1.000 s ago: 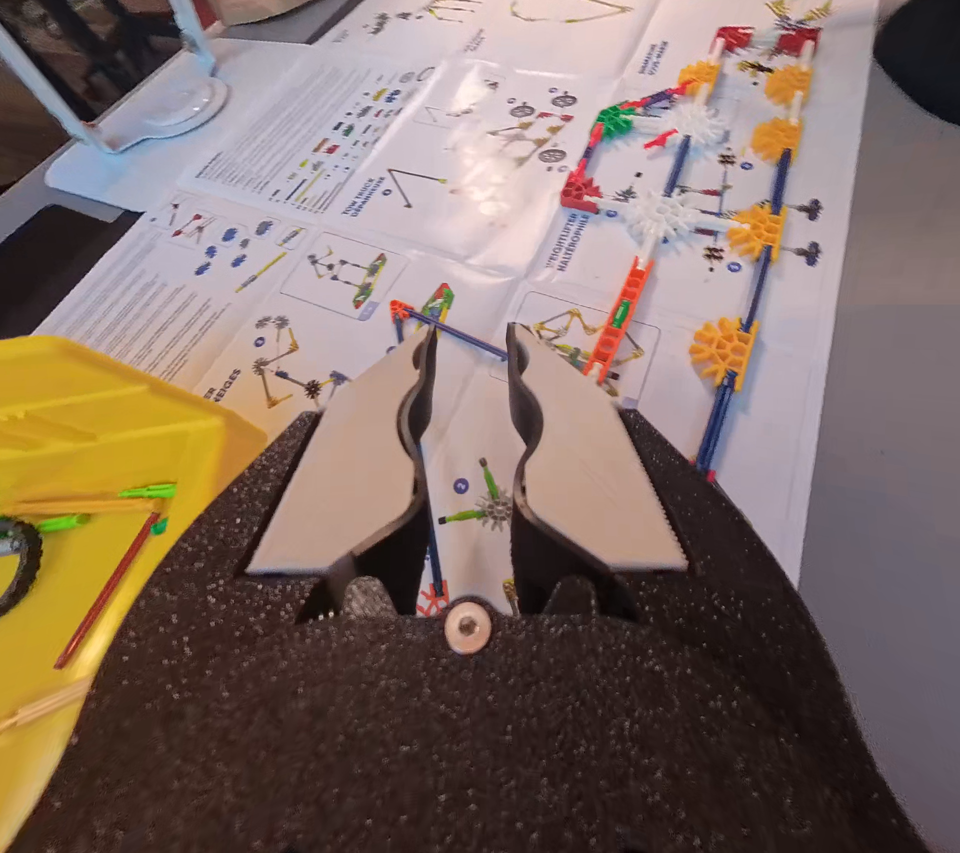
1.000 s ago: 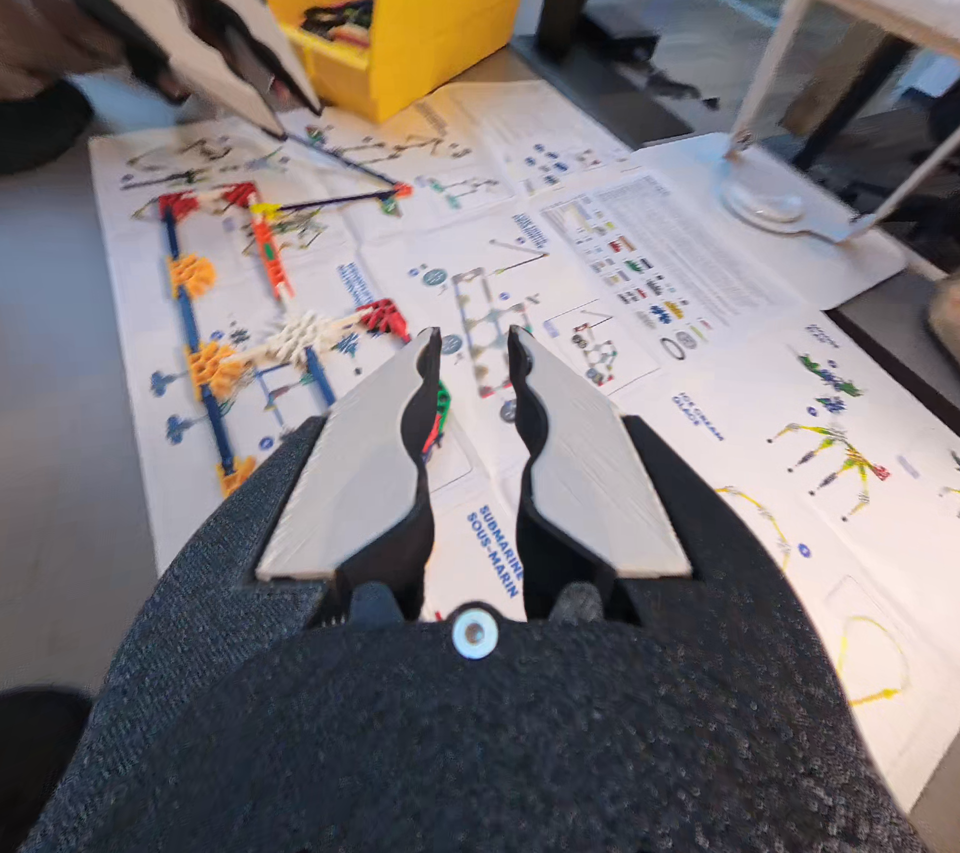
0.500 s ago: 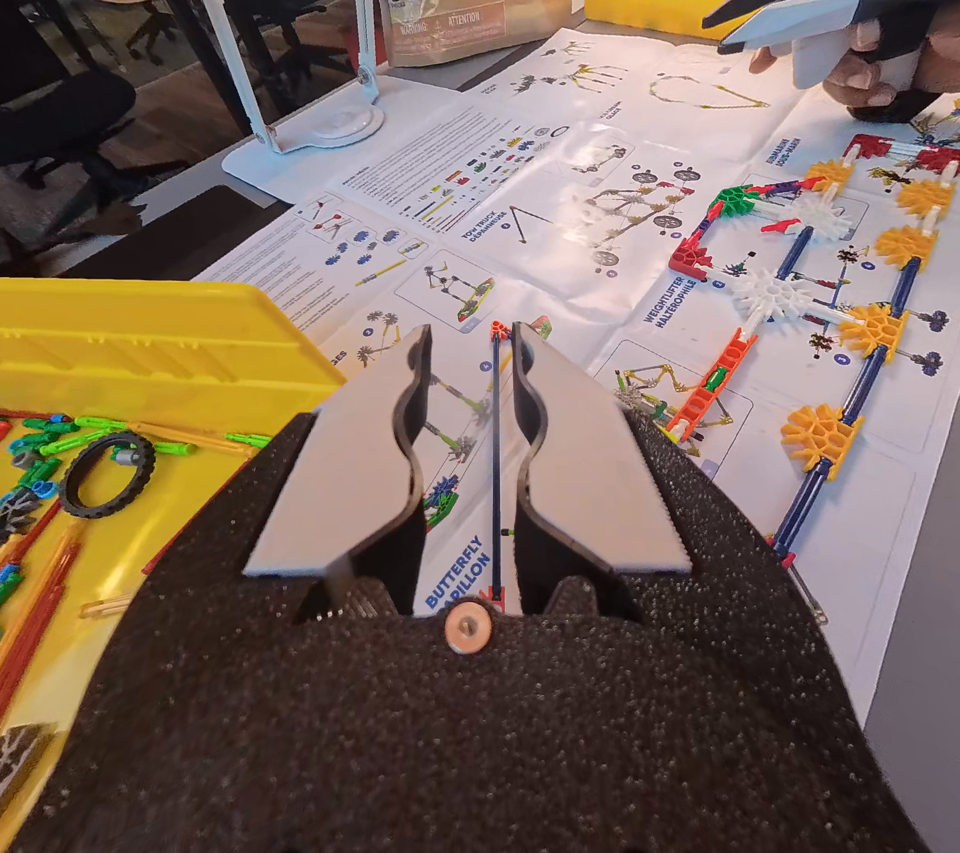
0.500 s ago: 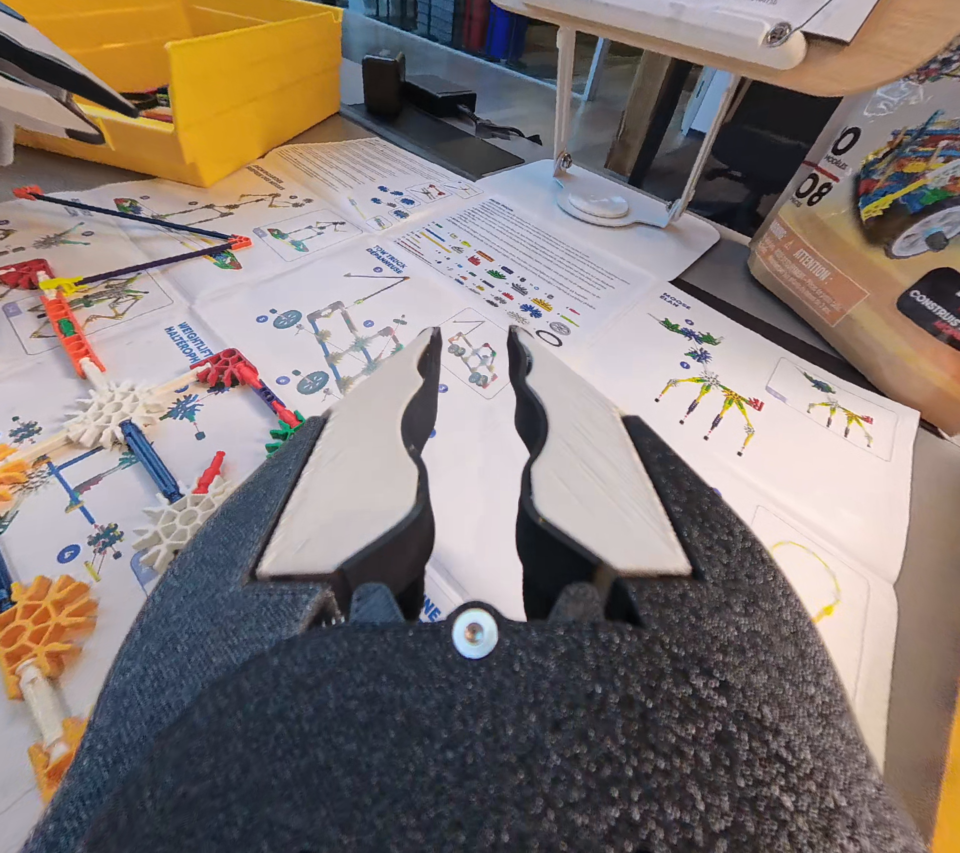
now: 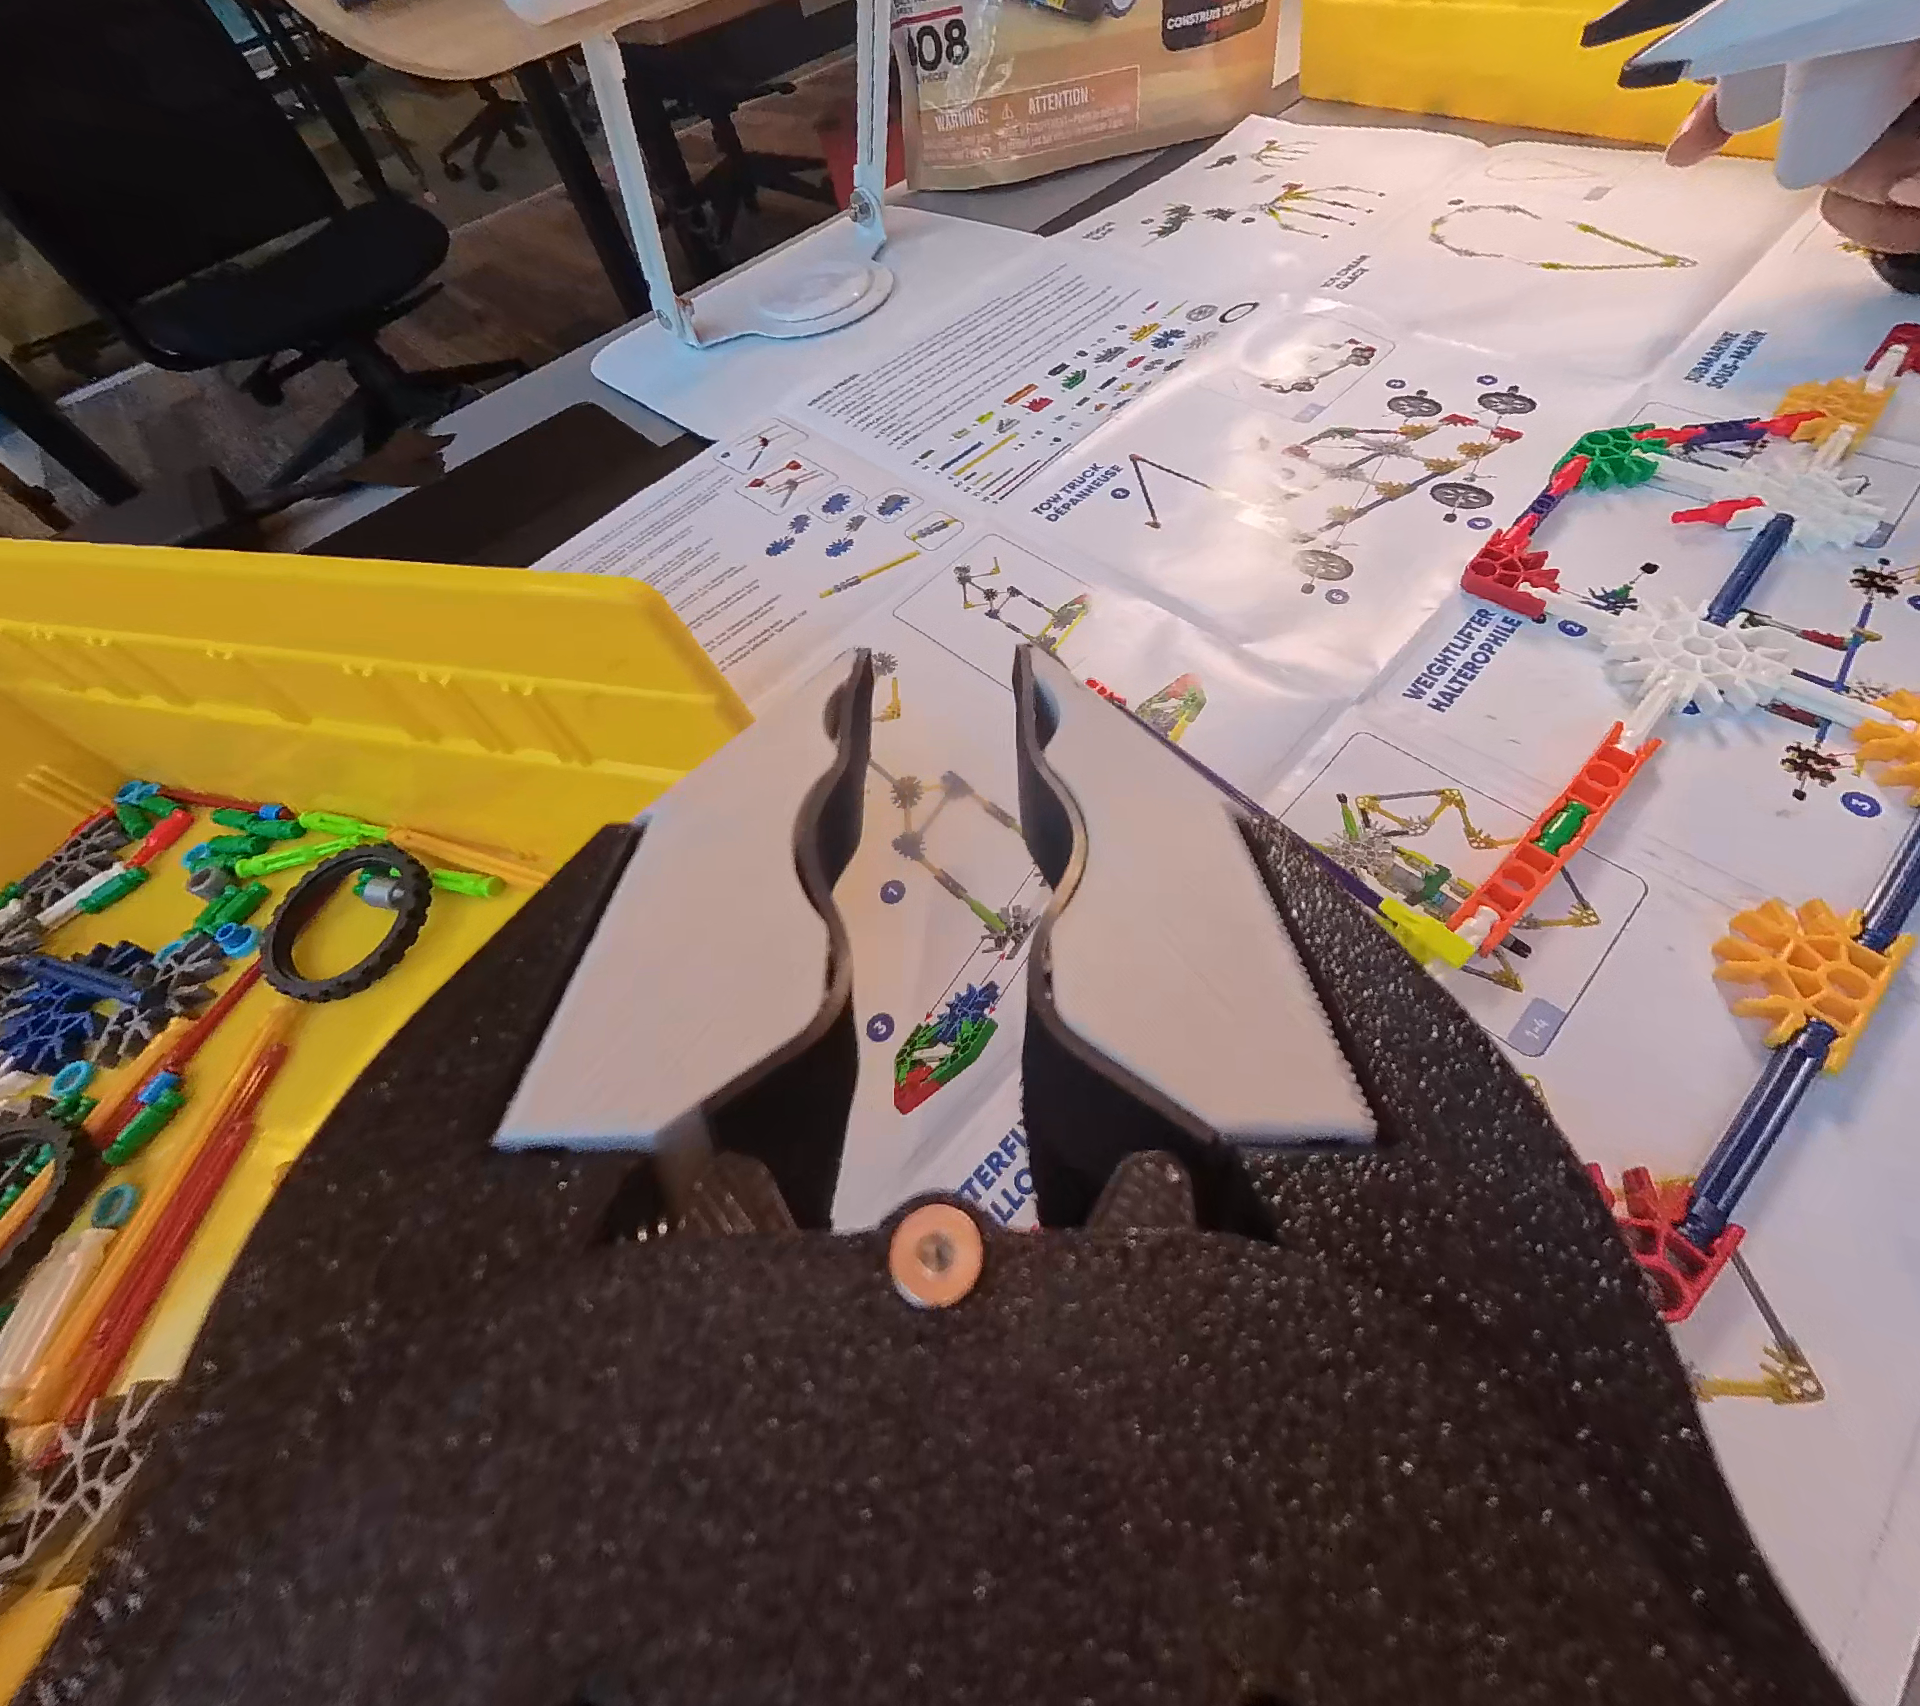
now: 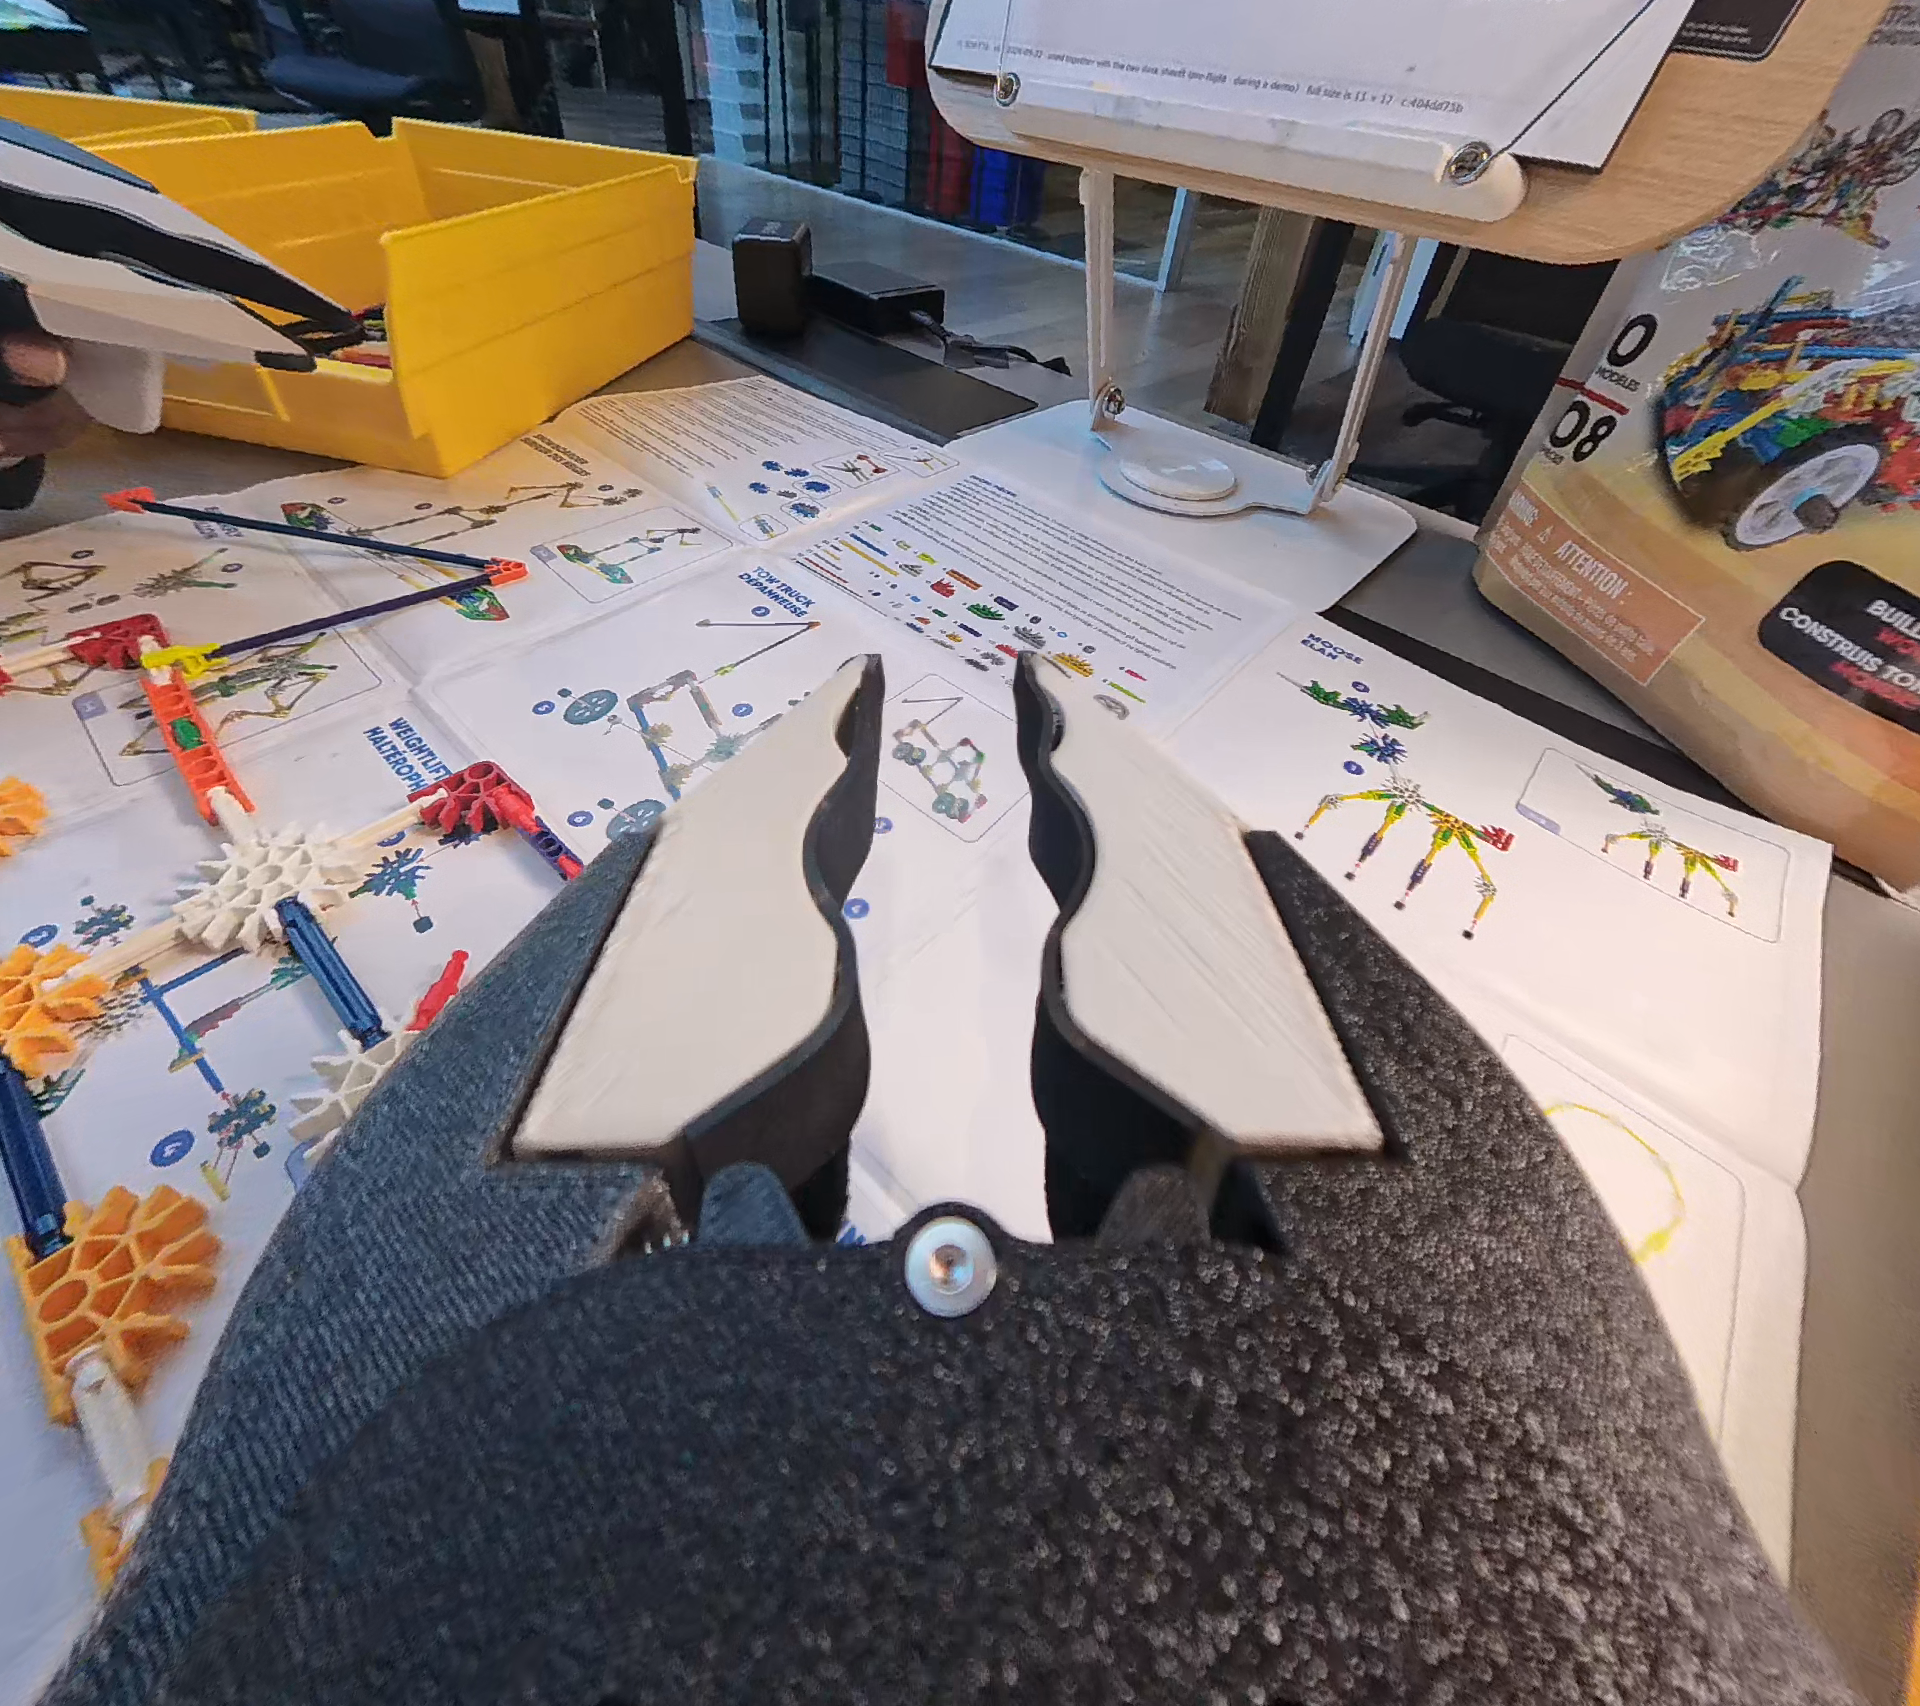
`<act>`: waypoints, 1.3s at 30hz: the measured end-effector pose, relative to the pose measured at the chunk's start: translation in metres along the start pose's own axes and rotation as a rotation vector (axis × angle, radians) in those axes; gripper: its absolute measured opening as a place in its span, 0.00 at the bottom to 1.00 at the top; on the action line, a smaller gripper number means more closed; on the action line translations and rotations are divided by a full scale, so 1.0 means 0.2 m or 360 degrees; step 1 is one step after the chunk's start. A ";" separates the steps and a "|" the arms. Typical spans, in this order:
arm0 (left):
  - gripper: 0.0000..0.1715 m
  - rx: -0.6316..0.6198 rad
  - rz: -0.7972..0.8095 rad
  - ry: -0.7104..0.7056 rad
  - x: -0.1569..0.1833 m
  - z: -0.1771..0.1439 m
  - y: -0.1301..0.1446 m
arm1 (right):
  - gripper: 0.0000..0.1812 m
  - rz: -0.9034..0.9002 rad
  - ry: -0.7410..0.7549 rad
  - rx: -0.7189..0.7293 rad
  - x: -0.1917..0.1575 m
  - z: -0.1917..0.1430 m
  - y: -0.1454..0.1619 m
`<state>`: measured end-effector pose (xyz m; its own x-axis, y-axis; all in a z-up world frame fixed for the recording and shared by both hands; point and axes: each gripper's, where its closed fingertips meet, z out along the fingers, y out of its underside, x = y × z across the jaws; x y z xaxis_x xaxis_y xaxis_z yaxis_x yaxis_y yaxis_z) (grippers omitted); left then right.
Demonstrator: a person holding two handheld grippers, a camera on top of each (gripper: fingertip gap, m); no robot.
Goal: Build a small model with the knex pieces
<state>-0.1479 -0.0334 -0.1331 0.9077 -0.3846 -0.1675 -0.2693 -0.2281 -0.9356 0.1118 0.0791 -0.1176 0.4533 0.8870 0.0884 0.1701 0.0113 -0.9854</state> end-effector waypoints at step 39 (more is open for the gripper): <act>0.14 -0.0091 0.0074 0.0059 0.07 0.02 0.05 | 0.14 -0.0424 -0.0092 -0.0203 -0.20 0.05 0.03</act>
<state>-0.1361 -0.0382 -0.1468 0.8816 -0.4287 -0.1977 -0.3297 -0.2594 -0.9077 0.0868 0.0475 -0.1294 0.3279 0.8856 0.3290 0.3864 0.1921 -0.9021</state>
